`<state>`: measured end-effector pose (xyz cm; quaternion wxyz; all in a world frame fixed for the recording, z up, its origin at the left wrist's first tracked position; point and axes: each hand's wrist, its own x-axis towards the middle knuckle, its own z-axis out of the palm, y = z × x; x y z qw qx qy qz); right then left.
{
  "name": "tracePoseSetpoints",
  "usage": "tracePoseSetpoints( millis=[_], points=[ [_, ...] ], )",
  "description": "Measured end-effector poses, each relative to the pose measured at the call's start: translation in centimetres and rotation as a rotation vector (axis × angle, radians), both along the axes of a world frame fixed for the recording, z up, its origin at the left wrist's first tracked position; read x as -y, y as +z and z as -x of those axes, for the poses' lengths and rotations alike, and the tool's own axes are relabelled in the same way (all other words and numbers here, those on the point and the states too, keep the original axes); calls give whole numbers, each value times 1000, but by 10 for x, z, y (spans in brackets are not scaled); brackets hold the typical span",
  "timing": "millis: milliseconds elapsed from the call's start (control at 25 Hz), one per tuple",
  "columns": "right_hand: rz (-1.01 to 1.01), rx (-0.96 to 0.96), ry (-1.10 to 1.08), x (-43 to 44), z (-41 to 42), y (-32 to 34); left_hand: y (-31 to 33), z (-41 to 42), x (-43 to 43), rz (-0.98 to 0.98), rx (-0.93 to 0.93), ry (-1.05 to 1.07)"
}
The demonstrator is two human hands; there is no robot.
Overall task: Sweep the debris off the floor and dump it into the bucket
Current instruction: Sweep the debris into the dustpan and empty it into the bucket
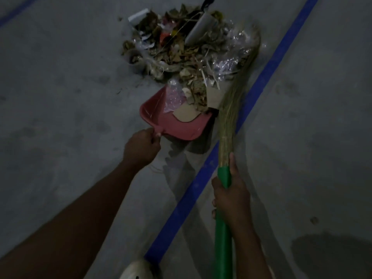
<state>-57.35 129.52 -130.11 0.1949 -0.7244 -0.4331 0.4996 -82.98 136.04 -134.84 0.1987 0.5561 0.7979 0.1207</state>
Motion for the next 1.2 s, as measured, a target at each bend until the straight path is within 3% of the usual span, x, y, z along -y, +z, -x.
tracePoseSetpoints(
  millis=[200,320,480,680,840,1000,1200],
  points=[
    [-149,-58,4,-30,28,-61,-33,23,-62,-91,-152,-166],
    [-181,-83,32,-35,51,-71,-29,33,-96,-39,-242,-256],
    [-250,-68,85,-5,45,-36,-14,32,-98,38,-293,-239],
    [-325,18,-13,17,5,4,-28,19,-75,-105,-416,-187],
    [-400,170,32,-66,-18,-7,-25,27,-95,-124,-460,-218],
    [-361,183,137,-178,-14,-20,-25,22,-94,-100,-445,-196],
    [-325,372,281,-232,-5,-60,-41,22,-99,-164,-491,-184]
  ],
)
